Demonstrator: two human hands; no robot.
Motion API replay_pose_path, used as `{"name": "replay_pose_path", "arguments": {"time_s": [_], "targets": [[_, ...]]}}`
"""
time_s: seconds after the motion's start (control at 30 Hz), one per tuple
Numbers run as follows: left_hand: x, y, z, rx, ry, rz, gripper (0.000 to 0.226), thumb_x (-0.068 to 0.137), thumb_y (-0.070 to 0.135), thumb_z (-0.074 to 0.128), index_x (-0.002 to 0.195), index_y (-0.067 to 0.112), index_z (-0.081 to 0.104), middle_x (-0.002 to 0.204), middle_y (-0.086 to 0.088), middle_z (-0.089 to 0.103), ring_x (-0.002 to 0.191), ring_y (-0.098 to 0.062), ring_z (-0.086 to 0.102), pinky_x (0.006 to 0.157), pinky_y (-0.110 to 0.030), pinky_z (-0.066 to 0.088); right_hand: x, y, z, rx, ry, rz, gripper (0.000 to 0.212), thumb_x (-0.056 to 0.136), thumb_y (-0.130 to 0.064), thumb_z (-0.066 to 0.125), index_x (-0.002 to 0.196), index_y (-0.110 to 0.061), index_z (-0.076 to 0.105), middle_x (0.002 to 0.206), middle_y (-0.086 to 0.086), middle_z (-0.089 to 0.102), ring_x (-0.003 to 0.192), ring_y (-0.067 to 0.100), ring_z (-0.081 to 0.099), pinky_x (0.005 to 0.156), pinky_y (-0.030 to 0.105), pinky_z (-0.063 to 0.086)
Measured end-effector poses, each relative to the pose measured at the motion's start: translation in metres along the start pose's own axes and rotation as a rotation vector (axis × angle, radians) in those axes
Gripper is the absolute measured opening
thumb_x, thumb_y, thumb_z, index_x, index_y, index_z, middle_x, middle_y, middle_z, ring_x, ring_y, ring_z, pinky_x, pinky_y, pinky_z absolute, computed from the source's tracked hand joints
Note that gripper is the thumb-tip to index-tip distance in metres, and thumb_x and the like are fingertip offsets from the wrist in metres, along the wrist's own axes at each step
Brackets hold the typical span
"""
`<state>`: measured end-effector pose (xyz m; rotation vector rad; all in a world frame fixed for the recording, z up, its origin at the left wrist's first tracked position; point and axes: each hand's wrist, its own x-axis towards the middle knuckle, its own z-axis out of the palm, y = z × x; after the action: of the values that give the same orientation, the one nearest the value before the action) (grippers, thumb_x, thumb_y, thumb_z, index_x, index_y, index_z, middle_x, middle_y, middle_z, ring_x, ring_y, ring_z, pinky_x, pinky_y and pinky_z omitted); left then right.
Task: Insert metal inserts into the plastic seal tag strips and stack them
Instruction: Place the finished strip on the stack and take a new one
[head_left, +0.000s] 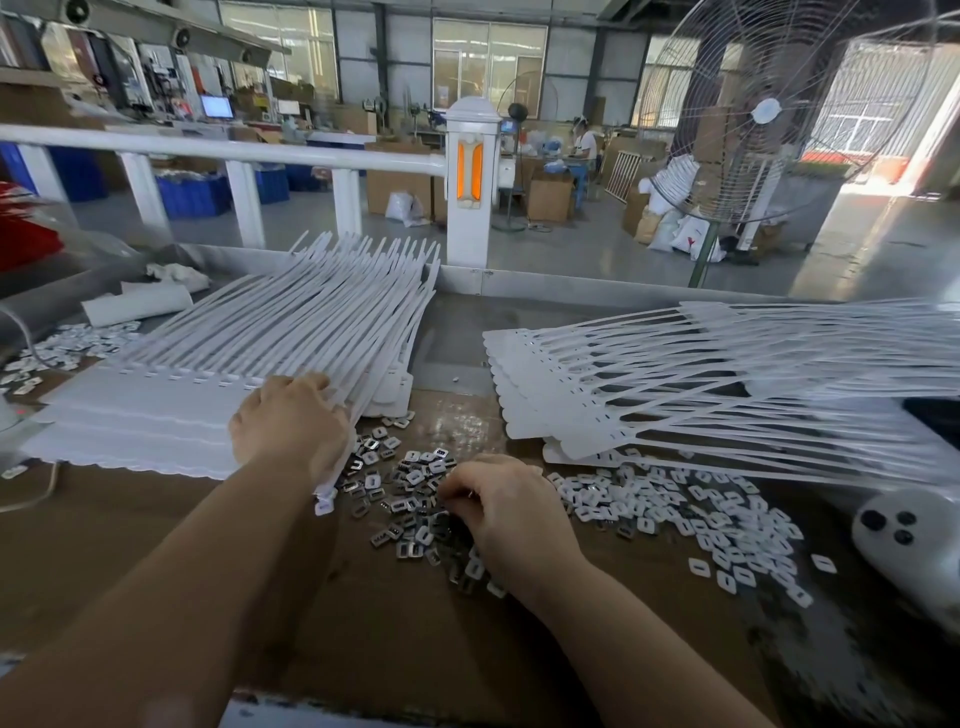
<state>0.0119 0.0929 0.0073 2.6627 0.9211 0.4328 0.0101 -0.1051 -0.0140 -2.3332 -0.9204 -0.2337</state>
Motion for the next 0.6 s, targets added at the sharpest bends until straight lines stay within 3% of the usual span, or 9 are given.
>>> {"name": "replay_pose_path", "arguments": {"time_s": [0.1, 0.23, 0.37, 0.5, 0.6], "targets": [[0.004, -0.002, -0.007, 0.028, -0.034, -0.006, 0.05, 0.087, 0.043, 0.057, 0.131, 0.022, 0.048, 0.126, -0.011, 0.055, 0.114, -0.034, 0.051, 0.091, -0.04, 0.043, -0.001, 0.001, 0.002, 0.001, 0.003, 0.001, 0.02, 0.092, -0.024, 0.054, 0.106, -0.021, 0.068, 0.109, -0.004, 0.066, 0.103, 0.013, 0.054, 0.089, 0.028, 0.041], [0.007, -0.007, -0.017, -0.037, -0.096, -0.026, 0.05, 0.08, 0.05, 0.064, 0.123, 0.023, 0.056, 0.113, -0.01, 0.064, 0.107, -0.031, 0.056, 0.091, -0.041, 0.047, -0.002, 0.002, 0.003, 0.001, 0.01, 0.003, 0.019, 0.092, -0.024, 0.055, 0.105, -0.022, 0.068, 0.108, -0.005, 0.066, 0.102, 0.012, 0.053, 0.088, 0.027, 0.041], [0.009, -0.011, -0.02, -0.072, -0.081, -0.029, 0.053, 0.08, 0.049, 0.065, 0.124, 0.022, 0.056, 0.12, -0.008, 0.061, 0.11, -0.031, 0.054, 0.092, -0.041, 0.046, -0.003, 0.002, 0.003, 0.015, 0.009, 0.006, 0.018, 0.092, -0.023, 0.055, 0.104, -0.021, 0.068, 0.106, -0.005, 0.066, 0.1, 0.012, 0.054, 0.089, 0.029, 0.042], [0.011, -0.007, -0.019, 0.069, -0.056, 0.002, 0.052, 0.085, 0.046, 0.059, 0.13, 0.02, 0.051, 0.12, -0.009, 0.062, 0.107, -0.031, 0.057, 0.084, -0.039, 0.047, -0.004, 0.002, 0.003, 0.019, 0.014, 0.011, 0.019, 0.093, -0.025, 0.054, 0.105, -0.021, 0.068, 0.107, -0.005, 0.066, 0.1, 0.011, 0.054, 0.088, 0.027, 0.041], [0.012, -0.002, -0.019, 0.196, 0.0, 0.057, 0.034, 0.094, 0.034, 0.048, 0.122, 0.016, 0.056, 0.105, -0.011, 0.065, 0.096, -0.032, 0.059, 0.068, -0.033, 0.044, -0.004, 0.003, 0.003, 0.007, 0.037, 0.009, 0.02, 0.093, -0.027, 0.052, 0.104, -0.02, 0.067, 0.106, -0.005, 0.063, 0.1, 0.011, 0.051, 0.085, 0.022, 0.038]]}}
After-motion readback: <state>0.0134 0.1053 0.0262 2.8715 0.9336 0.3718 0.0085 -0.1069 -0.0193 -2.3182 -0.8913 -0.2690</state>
